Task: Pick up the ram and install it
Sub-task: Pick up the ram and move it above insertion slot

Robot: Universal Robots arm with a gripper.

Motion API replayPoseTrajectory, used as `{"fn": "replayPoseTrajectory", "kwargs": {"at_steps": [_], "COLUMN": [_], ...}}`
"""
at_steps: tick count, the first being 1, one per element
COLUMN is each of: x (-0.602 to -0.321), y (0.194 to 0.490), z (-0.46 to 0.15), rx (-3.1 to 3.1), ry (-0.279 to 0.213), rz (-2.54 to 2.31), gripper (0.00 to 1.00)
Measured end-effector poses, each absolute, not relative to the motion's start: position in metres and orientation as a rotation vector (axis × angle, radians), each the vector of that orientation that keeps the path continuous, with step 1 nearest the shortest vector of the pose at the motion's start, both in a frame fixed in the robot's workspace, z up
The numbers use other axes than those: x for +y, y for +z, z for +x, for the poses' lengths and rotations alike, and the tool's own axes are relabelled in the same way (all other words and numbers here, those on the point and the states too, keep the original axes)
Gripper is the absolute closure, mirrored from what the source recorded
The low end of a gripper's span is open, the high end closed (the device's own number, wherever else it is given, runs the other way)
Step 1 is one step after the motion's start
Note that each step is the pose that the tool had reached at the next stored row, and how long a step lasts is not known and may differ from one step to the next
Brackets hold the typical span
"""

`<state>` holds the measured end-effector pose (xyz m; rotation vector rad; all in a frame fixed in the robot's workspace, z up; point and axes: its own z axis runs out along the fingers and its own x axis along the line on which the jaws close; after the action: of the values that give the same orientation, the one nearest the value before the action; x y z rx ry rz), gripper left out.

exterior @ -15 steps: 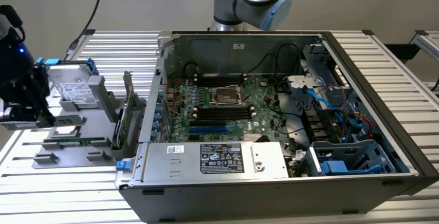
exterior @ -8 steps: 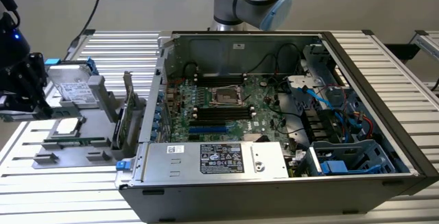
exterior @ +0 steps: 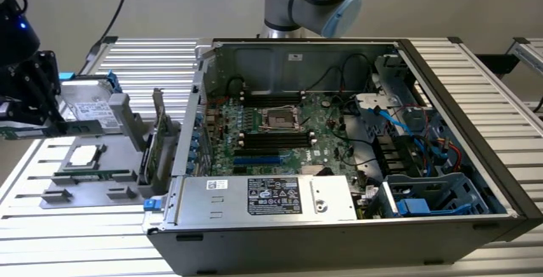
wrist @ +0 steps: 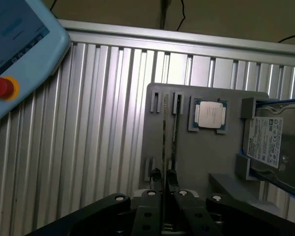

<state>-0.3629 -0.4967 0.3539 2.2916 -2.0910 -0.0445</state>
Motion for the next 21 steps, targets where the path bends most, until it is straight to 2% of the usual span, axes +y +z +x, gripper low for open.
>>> {"fn": "replayPoseTrajectory", "kwargs": {"at_steps": [7,21], "x": [-0.494,-0.492], "y": [0.374,0.389], "z": [-0.344,-0.307], "rx": [-2.088,-2.081], "ry": [-0.051,-0.068], "rz": [2.288,2.281], "gripper": [0.85,0.85]}}
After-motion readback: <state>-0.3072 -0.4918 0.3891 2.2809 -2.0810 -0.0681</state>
